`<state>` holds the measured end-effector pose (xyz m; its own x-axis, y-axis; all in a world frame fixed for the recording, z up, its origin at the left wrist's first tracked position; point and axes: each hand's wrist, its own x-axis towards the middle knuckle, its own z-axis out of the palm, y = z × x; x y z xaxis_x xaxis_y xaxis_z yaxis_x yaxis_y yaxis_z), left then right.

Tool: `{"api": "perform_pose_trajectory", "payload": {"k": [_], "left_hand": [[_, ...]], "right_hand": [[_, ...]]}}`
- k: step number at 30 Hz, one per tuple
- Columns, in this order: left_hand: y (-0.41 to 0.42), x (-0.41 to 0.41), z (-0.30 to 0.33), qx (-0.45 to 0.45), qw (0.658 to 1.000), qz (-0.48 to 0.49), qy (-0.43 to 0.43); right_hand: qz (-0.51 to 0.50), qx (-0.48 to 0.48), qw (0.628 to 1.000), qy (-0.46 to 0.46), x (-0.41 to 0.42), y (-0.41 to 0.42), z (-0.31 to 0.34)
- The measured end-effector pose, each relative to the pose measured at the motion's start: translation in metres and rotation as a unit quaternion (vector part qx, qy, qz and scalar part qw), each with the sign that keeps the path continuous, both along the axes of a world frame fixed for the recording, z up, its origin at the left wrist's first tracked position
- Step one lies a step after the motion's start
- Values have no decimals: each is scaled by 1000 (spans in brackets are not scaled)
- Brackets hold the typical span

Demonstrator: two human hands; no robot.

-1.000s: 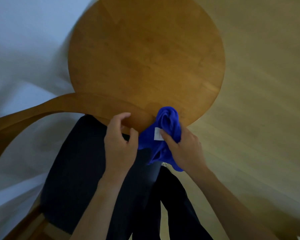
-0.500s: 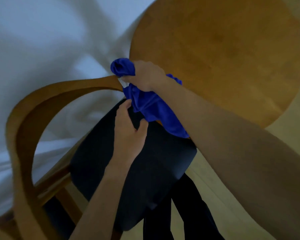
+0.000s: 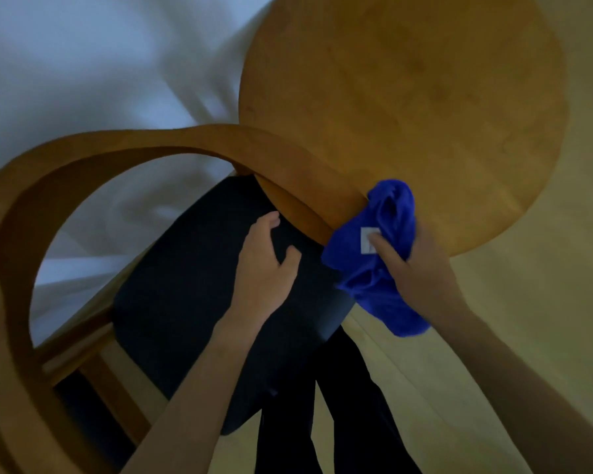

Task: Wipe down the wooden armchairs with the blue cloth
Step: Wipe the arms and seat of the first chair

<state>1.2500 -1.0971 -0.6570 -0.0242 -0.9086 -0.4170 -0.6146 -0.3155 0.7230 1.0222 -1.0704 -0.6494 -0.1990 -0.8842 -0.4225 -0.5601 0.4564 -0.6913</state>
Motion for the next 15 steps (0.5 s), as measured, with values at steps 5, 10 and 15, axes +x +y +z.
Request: {"api": "perform_pose_trajectory", "payload": {"k": [5,10,15], "left_hand": [[30,-32,-4,4,997,-75,-8],[60,-37,-5,9,992,-120,-28],[71,-18,-7,13,994,-102,-41]], "right_hand": [[13,10,996,82,6,57,0],[87,-32,970,223,16,65,-7],[145,-81,951,260,7,71,-11]]}}
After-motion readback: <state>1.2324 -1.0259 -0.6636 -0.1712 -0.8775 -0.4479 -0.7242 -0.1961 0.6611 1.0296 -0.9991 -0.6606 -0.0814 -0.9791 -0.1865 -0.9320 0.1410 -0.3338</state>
